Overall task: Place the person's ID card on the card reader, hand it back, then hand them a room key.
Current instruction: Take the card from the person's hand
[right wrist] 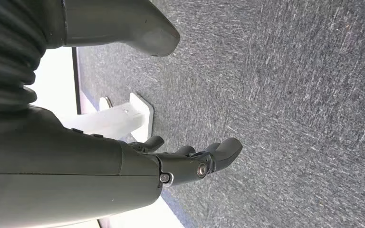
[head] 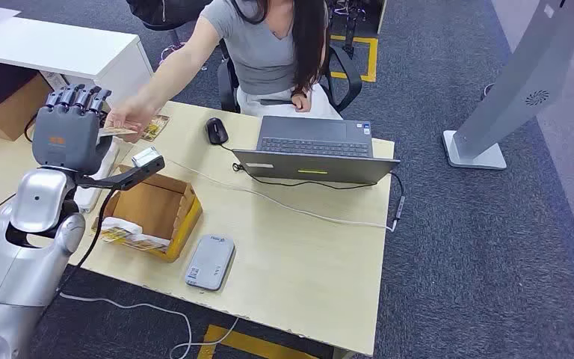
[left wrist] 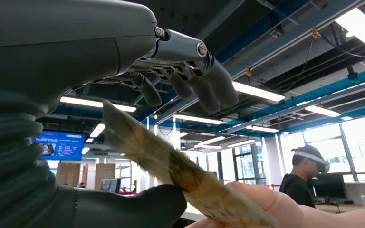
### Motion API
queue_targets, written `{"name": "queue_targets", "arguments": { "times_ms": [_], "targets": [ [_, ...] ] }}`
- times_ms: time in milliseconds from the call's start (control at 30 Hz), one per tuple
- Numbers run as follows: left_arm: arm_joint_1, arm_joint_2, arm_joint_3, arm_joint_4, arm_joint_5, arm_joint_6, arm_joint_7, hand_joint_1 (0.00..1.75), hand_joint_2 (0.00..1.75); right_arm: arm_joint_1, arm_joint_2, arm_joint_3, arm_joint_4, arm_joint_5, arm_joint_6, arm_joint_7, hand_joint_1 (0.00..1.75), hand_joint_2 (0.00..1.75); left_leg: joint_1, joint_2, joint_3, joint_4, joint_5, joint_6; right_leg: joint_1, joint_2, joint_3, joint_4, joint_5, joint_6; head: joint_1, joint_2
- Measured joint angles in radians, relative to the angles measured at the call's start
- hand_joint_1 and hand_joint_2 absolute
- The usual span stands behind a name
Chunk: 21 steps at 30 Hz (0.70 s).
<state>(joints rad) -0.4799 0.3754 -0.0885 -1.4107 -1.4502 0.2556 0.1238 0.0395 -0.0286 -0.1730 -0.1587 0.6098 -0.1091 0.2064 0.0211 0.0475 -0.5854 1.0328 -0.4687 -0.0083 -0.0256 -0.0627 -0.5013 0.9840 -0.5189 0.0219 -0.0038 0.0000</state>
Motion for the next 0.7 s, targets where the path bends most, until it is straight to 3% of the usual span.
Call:
{"name": "queue_targets", "arguments": {
  "times_ms": [700],
  "targets": [
    [0.0,0.013,-0.002,0.013,0.008,0.005,-0.003,1.75,1.75,0.0,-0.001,0.002,0.0,0.006,0.0,-0.001,0.0,1.75,0.0,0.0,0.0,0.0,0.0,0.0,0.0,0.0,0.0,0.0,0.0,0.0,0.0,0.0]
  ]
}}
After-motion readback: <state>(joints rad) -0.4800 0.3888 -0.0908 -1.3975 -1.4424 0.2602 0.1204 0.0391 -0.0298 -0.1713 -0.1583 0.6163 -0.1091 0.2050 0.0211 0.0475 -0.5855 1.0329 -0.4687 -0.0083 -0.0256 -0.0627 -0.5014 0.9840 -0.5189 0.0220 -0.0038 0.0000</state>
